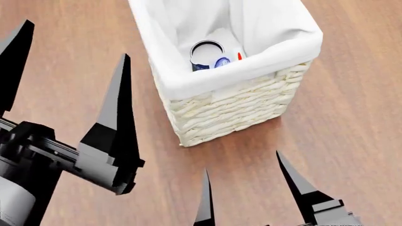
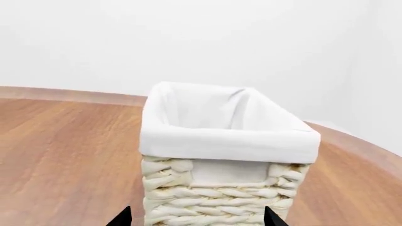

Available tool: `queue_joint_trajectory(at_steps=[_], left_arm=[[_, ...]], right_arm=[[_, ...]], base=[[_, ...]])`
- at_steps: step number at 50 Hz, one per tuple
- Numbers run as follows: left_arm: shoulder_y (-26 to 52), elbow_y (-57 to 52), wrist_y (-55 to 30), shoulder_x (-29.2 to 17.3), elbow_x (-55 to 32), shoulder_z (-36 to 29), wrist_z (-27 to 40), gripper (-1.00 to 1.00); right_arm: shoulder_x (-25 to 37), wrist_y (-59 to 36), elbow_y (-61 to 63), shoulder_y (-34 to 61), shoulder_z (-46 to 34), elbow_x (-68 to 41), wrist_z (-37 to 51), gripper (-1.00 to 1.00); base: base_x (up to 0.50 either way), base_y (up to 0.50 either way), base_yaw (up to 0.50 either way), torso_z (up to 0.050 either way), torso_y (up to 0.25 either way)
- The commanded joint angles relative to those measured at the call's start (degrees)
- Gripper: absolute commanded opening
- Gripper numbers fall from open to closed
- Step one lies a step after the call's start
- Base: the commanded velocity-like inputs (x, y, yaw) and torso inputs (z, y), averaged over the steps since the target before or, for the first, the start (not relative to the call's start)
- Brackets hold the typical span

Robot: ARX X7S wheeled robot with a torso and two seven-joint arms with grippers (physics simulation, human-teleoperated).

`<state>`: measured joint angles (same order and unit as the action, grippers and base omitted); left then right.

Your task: Pick up the alphabet soup and the cream cheese box, and put them in the basket.

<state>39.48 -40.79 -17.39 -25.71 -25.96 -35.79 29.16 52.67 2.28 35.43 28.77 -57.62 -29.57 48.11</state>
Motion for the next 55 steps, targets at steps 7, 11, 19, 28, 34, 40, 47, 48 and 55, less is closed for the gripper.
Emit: queue_joint_trajectory(at_steps=[7,11,19,28,34,40,47,48,55], left_arm=[[-1.9,-3.9,1.2,-1.1,0.3,1.2,2.4,1.0],[-1.6,-7.0,0.0,-1.7,-0.8,2.1,3.6,1.0],[-0.5,-11.9,-1.6,-2.6,-3.0,3.9,5.5,1.0],[-0.8,-13.2,-0.8,-3.1,-2.1,4.1,6.1,1.0],[-1.1,-12.9,-0.3,-3.2,-2.0,4.0,6.0,1.0],[-1.4,-12.8,0.3,-3.3,-1.7,3.9,5.9,1.0],[-1.5,-13.4,0.4,-3.8,-1.9,4.1,6.2,1.0],[-1.6,-13.5,0.4,-3.9,-1.9,4.1,6.2,1.0],[-1.8,-15.2,0.2,-4.5,-3.0,4.5,6.9,1.0]], right_arm=[[-0.5,0.0,-0.4,0.3,0.0,-0.2,-0.7,1.0],[-0.6,0.0,-0.4,0.1,0.0,-0.1,-0.7,1.0],[-0.8,-0.2,-0.4,0.2,0.0,-0.2,-0.8,1.0],[-1.0,0.0,-0.7,0.0,-0.1,-0.1,-1.1,1.0],[-1.2,-0.1,-0.9,0.1,-0.1,-0.1,-1.2,1.0],[-0.8,-1.3,0.2,0.3,0.2,1.4,0.2,1.0],[0.9,-4.8,7.5,1.7,0.6,2.7,2.4,1.0],[1.1,-5.6,8.5,1.9,0.7,3.4,3.1,1.0],[2.4,-10.1,14.7,3.7,1.2,4.2,5.1,1.0]], base=[[0.0,0.0,0.0,0.0,0.0],[0.0,0.0,0.0,0.003,0.0],[0.0,0.0,0.0,0.0,0.0],[0.0,0.0,0.0,0.0,0.0],[0.0,0.0,0.0,0.0,0.0],[0.0,0.0,0.0,0.0,0.0],[0.0,0.0,0.0,0.0,0.0],[0.0,0.0,0.0,0.0,0.0],[0.0,0.0,0.0,0.0,0.0]])
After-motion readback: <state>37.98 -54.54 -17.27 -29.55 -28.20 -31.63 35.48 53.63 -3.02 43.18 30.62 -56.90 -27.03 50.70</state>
